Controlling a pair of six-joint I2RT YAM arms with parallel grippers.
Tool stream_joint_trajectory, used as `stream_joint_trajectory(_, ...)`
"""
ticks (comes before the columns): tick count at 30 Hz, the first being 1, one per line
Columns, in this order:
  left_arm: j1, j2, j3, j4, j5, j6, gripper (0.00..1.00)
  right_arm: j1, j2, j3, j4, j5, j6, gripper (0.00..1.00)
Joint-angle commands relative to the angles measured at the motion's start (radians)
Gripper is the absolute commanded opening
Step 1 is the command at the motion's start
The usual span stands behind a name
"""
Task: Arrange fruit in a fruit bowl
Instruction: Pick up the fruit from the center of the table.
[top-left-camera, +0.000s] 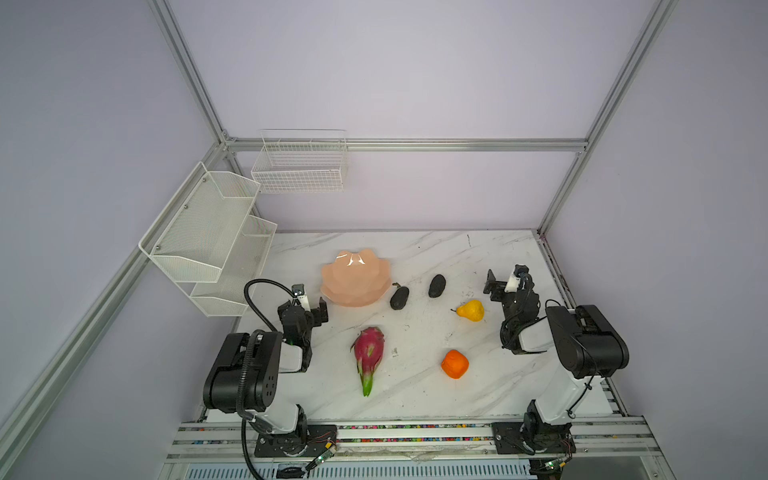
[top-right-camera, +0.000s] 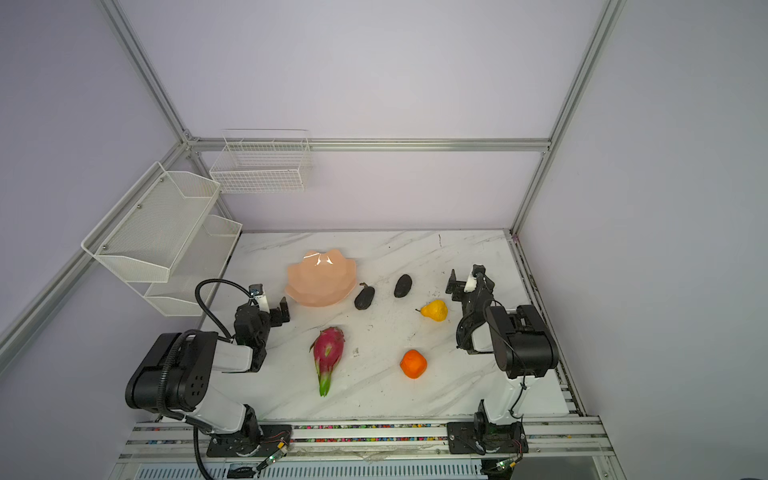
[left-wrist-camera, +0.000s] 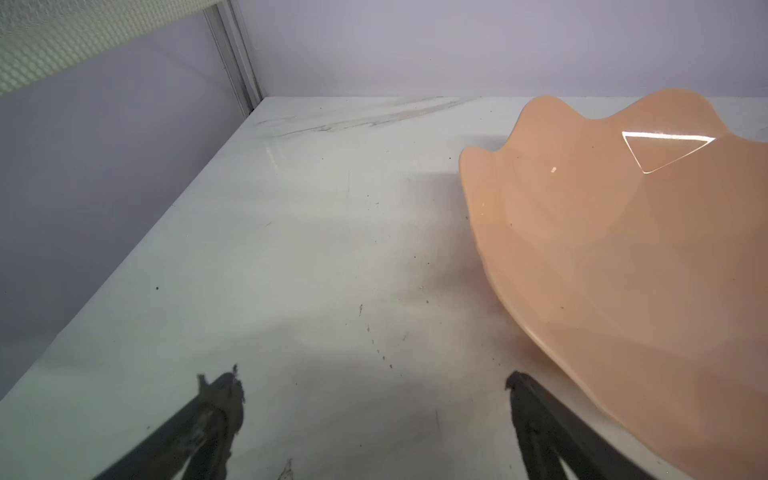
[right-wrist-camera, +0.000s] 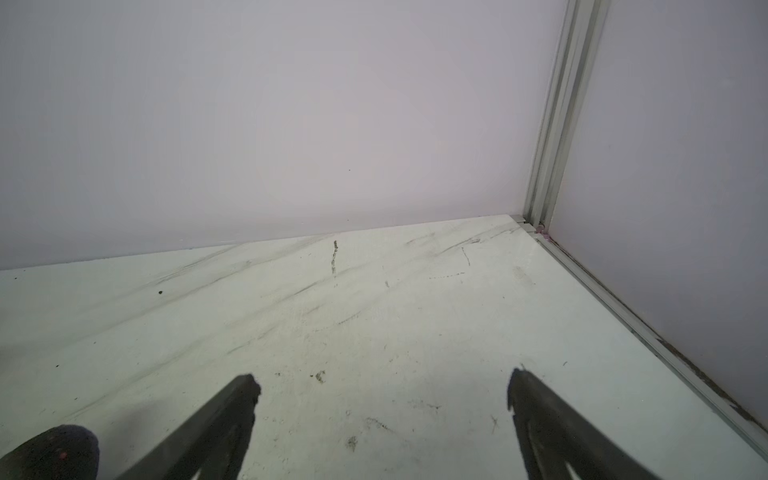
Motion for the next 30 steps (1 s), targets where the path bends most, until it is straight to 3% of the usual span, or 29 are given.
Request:
stream_joint_trajectory(1, -0.005, -0.009, 0.058, 0.043, 0.019, 0.022, 1.0, 0.005, 0.002, 0.006, 0.018, -0.007, -0.022, 0.97)
stream_joint_trajectory(27, -0.004, -0.013, 0.052, 0.05, 0.017, 0.02, 1.0, 0.005, 0.0, 0.005, 0.021, -0.019, -0.021, 0.97)
stream_joint_trajectory(30, -0.004, -0.066, 0.009, 0.085, -0.009, 0.011, 1.0, 0.005, -0.061, -0.036, 0.049, -0.037, -0.033, 0.97)
